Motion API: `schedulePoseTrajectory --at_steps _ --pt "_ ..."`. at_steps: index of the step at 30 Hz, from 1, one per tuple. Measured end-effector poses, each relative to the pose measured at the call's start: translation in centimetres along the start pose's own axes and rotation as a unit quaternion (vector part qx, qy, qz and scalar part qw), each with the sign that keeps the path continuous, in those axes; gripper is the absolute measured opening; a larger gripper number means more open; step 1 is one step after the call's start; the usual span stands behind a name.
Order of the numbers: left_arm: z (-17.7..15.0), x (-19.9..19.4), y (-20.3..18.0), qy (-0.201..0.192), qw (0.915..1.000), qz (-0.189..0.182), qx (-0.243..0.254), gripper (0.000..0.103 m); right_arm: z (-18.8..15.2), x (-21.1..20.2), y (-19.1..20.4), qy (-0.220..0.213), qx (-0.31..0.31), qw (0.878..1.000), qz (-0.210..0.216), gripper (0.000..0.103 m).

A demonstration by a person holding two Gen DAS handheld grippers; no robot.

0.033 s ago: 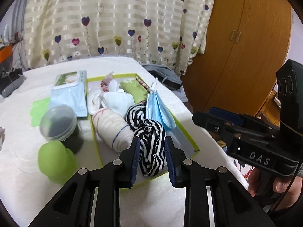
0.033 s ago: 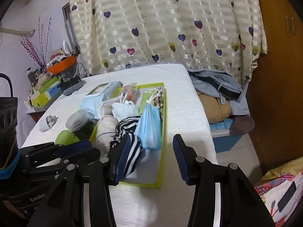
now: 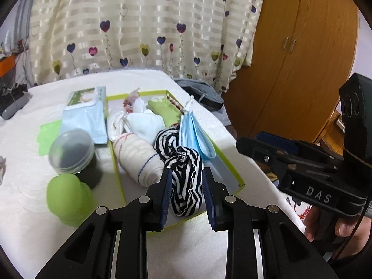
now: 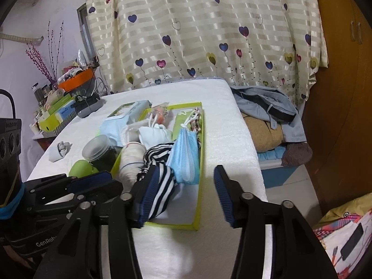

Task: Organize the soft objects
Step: 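Lower the striped cloth into the box and open the left gripper, then move both grippers away from the box toward the green cloth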

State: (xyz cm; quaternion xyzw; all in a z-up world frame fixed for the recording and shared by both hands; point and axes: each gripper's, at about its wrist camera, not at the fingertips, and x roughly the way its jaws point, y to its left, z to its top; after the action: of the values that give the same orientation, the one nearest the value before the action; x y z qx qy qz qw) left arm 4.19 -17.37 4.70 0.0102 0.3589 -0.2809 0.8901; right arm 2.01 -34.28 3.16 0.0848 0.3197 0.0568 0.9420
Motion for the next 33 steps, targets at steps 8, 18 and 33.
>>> schedulePoseTrajectory --at_steps 8,18,33 --pt "-0.4 -2.4 1.1 -0.017 0.9997 0.007 -0.012 0.025 0.1 -1.6 2.3 -0.013 -0.021 1.000 0.003 0.055" --pt "-0.6 -5.9 3.5 -0.042 0.9984 0.024 -0.028 0.025 0.5 -2.4 6.9 -0.019 -0.061 0.998 0.028 0.055" --pt "-1.8 -9.4 9.9 -0.057 0.9913 0.088 -0.080 0.025 0.2 -0.5 13.6 0.002 -0.110 0.989 0.095 0.055"
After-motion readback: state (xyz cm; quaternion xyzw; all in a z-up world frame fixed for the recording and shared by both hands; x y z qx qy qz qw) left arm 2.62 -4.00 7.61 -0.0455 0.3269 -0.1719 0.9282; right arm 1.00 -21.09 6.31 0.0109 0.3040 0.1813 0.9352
